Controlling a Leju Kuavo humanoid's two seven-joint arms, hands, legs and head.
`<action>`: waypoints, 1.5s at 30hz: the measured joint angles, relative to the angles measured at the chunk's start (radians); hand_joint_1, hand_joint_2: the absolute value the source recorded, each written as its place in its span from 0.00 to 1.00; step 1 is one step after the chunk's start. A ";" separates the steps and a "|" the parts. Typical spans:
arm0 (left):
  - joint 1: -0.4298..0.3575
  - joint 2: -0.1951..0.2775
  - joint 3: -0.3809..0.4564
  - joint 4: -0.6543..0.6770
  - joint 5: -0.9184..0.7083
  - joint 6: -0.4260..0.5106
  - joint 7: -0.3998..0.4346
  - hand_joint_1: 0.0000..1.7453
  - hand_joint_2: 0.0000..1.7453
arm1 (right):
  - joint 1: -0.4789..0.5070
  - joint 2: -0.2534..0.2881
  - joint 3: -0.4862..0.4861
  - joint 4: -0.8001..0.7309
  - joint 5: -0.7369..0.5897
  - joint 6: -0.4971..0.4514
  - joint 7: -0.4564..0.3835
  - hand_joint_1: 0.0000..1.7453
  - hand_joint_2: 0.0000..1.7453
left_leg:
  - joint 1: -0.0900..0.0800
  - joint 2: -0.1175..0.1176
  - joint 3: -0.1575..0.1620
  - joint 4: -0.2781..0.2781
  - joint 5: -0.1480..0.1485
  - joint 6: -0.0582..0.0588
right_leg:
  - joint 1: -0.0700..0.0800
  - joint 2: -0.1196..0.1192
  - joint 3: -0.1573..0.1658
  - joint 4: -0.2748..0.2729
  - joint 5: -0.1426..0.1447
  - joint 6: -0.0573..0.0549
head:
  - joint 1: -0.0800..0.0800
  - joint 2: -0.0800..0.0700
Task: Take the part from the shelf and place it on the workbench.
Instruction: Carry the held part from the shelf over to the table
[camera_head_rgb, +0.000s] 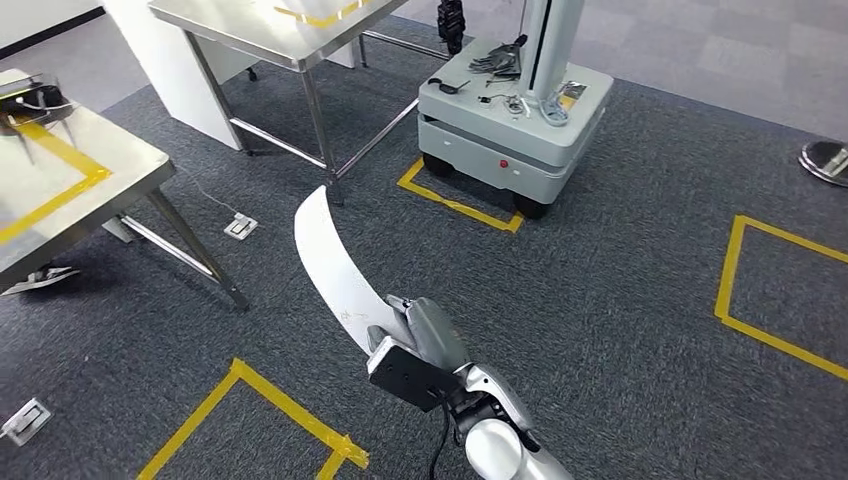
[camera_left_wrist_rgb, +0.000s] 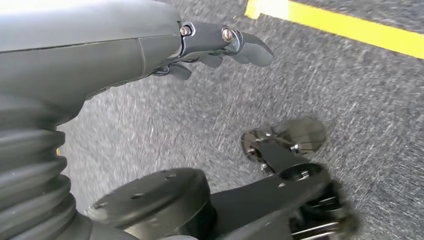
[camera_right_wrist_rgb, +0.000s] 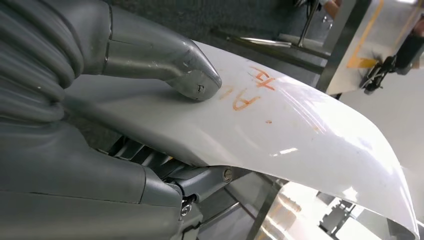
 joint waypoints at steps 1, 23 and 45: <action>0.003 0.000 0.000 0.000 0.001 0.000 0.000 0.00 1.00 | 0.001 0.000 -0.002 0.004 0.000 -0.002 -0.001 1.00 1.00 | 0.001 0.006 -0.010 0.027 -0.004 -0.002 | 0.000 -0.015 0.000 0.001 -0.002 0.000 | 0.000 0.000; 0.005 0.004 0.009 -0.001 0.012 0.000 -0.008 0.00 1.00 | 0.001 0.009 -0.032 0.013 -0.002 0.000 -0.010 1.00 1.00 | 0.008 -0.112 0.121 -0.232 0.123 0.030 | -0.002 0.104 -0.006 0.024 -0.016 0.038 | 0.007 0.000; 0.004 0.013 0.017 -0.001 0.014 0.000 -0.003 0.00 1.00 | -0.001 0.019 -0.050 0.013 -0.001 0.020 -0.010 1.00 1.00 | 0.000 0.018 0.129 -0.238 0.120 0.058 | -0.004 0.005 -0.059 0.177 -0.116 0.062 | 0.007 0.000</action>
